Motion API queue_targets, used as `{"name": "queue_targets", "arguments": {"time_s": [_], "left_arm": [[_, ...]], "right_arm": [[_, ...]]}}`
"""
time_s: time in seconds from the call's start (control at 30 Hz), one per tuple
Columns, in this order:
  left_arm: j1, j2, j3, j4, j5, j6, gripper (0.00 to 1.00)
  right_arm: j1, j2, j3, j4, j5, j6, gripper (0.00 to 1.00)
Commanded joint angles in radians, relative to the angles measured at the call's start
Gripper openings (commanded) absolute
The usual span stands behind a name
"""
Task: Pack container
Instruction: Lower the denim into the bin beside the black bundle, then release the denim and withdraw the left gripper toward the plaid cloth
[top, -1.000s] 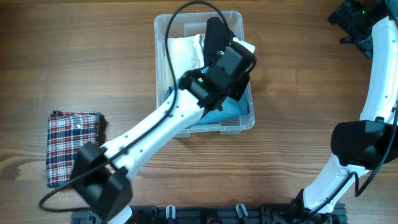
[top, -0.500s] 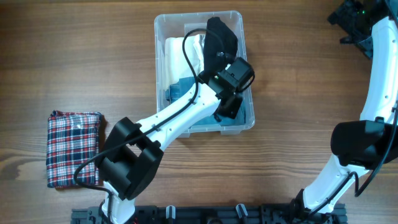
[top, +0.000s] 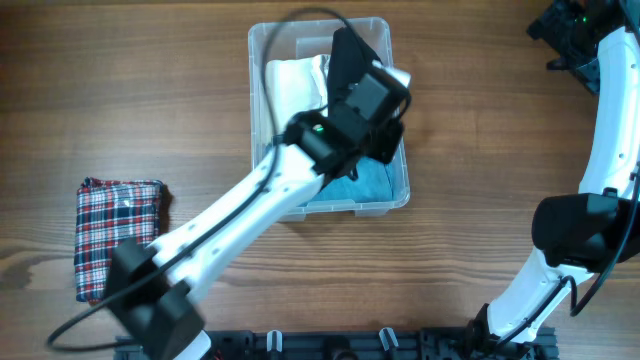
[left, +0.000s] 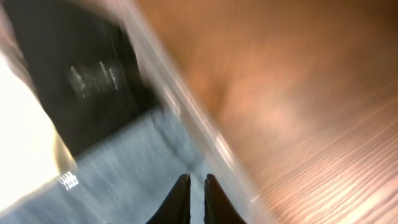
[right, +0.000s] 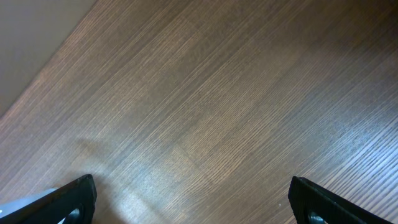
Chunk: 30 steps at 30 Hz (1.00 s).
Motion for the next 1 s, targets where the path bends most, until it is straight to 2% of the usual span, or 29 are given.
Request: {"name": "queue_targets", "arguments": {"time_s": [0.0,0.1,0.2,0.4,0.57,0.7,0.83,0.97], "left_arm": [[0.03,0.007,0.008,0.088,-0.118,-0.007,0.1],[0.055,0.086,0.008,0.098,-0.111,-0.06,0.1],[0.066,0.166,0.007,0.093,-0.058,-0.064,0.12],[0.053,0.29,0.007,0.028,-0.027,-0.13,0.12],[0.05,0.321,0.006,-0.034,0.065,-0.13,0.12],[0.032,0.321,0.006,-0.045,0.069,-0.129,0.13],[0.032,0.294,0.01,-0.039,-0.029,-0.119,0.16],[0.035,0.145,0.01,-0.051,-0.215,-0.119,0.2]], "right_arm": [[0.003,0.013,-0.004,0.002,0.003,0.005,1.0],[0.003,0.013,-0.004,0.002,0.003,0.005,1.0],[0.003,0.013,-0.004,0.002,0.003,0.004,1.0],[0.003,0.013,-0.004,0.002,0.003,0.004,1.0],[0.003,0.013,-0.004,0.002,0.003,0.004,1.0],[0.003,0.013,-0.004,0.002,0.003,0.004,1.0],[0.003,0.013,-0.004,0.002,0.003,0.005,1.0],[0.003,0.013,-0.004,0.002,0.003,0.005,1.0]]}}
